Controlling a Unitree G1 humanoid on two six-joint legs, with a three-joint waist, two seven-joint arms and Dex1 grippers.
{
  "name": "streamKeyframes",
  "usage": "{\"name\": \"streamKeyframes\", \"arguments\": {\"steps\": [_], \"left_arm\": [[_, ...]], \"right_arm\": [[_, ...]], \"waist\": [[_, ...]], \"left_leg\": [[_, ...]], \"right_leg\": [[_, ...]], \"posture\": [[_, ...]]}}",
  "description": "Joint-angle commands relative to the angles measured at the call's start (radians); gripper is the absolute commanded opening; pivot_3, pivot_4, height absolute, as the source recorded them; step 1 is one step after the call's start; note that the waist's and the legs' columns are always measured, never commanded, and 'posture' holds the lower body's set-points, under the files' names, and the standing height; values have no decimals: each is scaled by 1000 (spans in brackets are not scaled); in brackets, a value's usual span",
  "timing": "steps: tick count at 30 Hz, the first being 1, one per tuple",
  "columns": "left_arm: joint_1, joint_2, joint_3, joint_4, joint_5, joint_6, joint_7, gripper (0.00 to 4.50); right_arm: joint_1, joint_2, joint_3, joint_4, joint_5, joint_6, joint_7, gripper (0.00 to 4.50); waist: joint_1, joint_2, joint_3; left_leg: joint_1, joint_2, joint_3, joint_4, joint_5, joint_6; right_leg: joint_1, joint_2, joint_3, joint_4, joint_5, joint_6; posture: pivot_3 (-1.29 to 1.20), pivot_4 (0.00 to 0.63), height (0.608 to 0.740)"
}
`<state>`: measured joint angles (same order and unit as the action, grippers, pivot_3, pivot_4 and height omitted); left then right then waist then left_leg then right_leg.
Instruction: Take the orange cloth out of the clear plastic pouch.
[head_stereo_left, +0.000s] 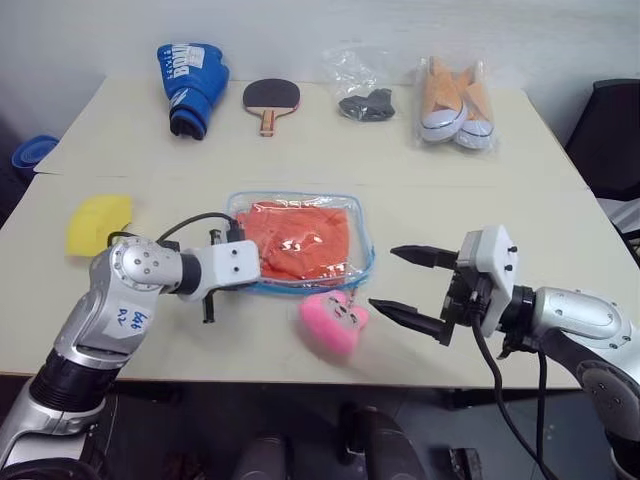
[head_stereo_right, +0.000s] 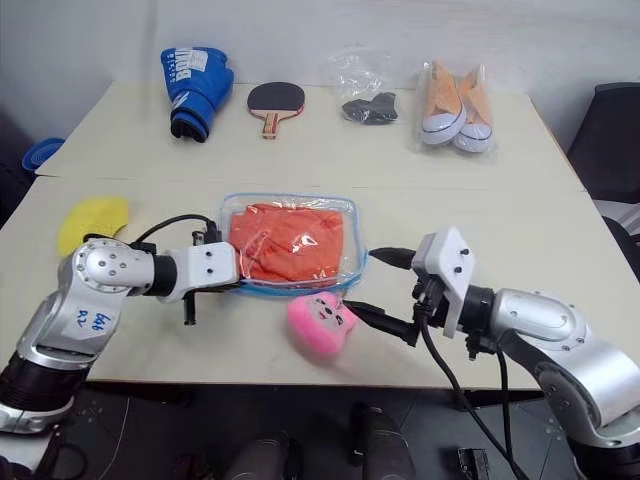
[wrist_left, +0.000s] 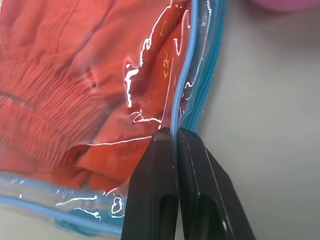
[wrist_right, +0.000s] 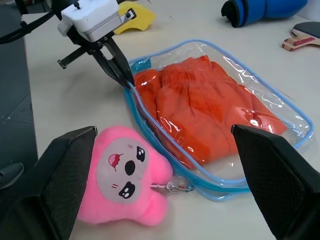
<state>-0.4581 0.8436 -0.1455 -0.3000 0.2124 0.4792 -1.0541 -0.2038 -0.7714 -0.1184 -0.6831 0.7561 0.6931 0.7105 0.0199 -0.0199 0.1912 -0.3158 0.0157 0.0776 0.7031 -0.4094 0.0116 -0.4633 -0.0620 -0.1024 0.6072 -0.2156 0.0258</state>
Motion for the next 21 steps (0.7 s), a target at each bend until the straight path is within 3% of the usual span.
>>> {"name": "streamKeyframes", "arguments": {"steps": [1, 5, 6, 10, 17, 20, 21], "left_arm": [[-8, 21, 19, 110, 18, -162, 77, 140], [-14, 10, 19, 194, -15, -244, 92, 140], [-12, 0, 28, 199, -41, -238, 87, 317], [-2, -10, 45, 174, -97, -193, 68, 1240], [-6, 34, 81, 81, -190, -79, 7, 3368], [-20, 103, 121, 73, -276, -146, -106, 4246], [-31, 122, 134, 76, -306, -166, -140, 4246]], "right_arm": [[-30, -12, 12, 6, -8, -14, 25, 4500], [-47, -8, 19, 16, -11, -12, 34, 4500], [-43, -10, 16, 17, -12, -13, 37, 4500], [-34, -13, 12, 21, -18, -17, 45, 4500], [-37, 1, 21, 26, -31, -21, 40, 4500], [-35, 0, 22, 29, -40, -26, 43, 4500], [-34, -1, 22, 31, -44, -28, 44, 4500]], "waist": [[1, 0, 0], [3, 0, 0], [4, 0, 0], [4, 0, 0], [3, 0, 0], [0, 0, 0], [1, 0, 0]], "left_leg": [[0, 0, 0, 0, 0, 0], [0, 0, 0, 0, 0, 0], [0, 0, 0, 0, 0, 0], [0, 0, 0, 0, 0, 0], [0, 0, 0, 0, 0, 0], [0, 0, 0, 0, 0, 0], [0, 0, 0, 0, 0, 0]], "right_leg": [[0, 0, 0, 0, 0, 0], [-1, -1, -1, 0, 0, 0], [-1, -1, -2, 0, 0, 0], [-1, -1, -2, -1, 0, 0], [-1, -1, -2, -1, 0, 0], [-1, -1, -2, -1, 0, 0], [-1, 0, -2, -1, 0, 0]], "posture": [[0, 150, 740], [0, 150, 740], [0, 150, 740], [0, 150, 740], [0, 150, 740], [0, 150, 740], [0, 150, 740]]}}
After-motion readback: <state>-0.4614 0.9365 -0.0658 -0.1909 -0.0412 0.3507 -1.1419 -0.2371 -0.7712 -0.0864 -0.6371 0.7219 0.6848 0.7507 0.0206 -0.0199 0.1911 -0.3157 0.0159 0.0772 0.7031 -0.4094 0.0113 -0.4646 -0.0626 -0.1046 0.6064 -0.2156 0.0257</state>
